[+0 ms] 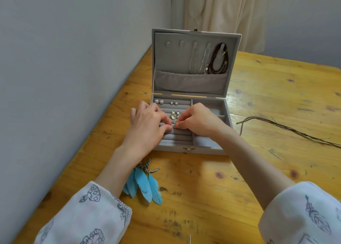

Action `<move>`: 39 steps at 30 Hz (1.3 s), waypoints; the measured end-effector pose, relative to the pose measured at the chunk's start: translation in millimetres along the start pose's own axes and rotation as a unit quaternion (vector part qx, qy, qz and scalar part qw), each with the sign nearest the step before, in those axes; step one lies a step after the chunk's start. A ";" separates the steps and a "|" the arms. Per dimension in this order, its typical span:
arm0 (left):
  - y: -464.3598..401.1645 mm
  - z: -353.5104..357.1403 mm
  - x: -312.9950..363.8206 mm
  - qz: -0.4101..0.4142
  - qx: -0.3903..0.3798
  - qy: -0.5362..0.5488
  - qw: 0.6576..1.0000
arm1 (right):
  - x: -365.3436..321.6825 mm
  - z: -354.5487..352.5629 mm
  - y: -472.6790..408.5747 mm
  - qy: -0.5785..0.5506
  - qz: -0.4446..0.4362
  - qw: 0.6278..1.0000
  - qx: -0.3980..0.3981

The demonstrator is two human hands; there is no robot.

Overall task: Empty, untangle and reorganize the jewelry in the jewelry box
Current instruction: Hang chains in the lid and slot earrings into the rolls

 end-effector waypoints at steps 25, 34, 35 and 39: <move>22.7 -3.1 0.1 0.008 0.024 -0.007 1.000 | -12.2 7.7 8.6 0.131 -0.038 0.985 0.102; 55.0 -15.5 -1.3 -0.016 0.026 0.055 0.998 | -12.0 5.7 56.7 0.067 -0.077 0.984 0.149; 63.3 -17.5 -0.4 -0.012 0.026 0.080 0.996 | -13.9 5.1 68.0 0.058 -0.087 0.980 0.167; 100.8 -23.1 5.3 -0.001 0.055 0.147 0.988 | -22.5 5.1 117.7 0.016 -0.139 0.967 0.213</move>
Point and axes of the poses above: each hand's wrist, its own y-axis away from the middle knuckle, its own z-axis out of the palm, x = y × z, the point moved 6 cm from there along -y, towards the middle knuckle, and after that the axes turned 9 degrees about -z, right-handed, at the moved point
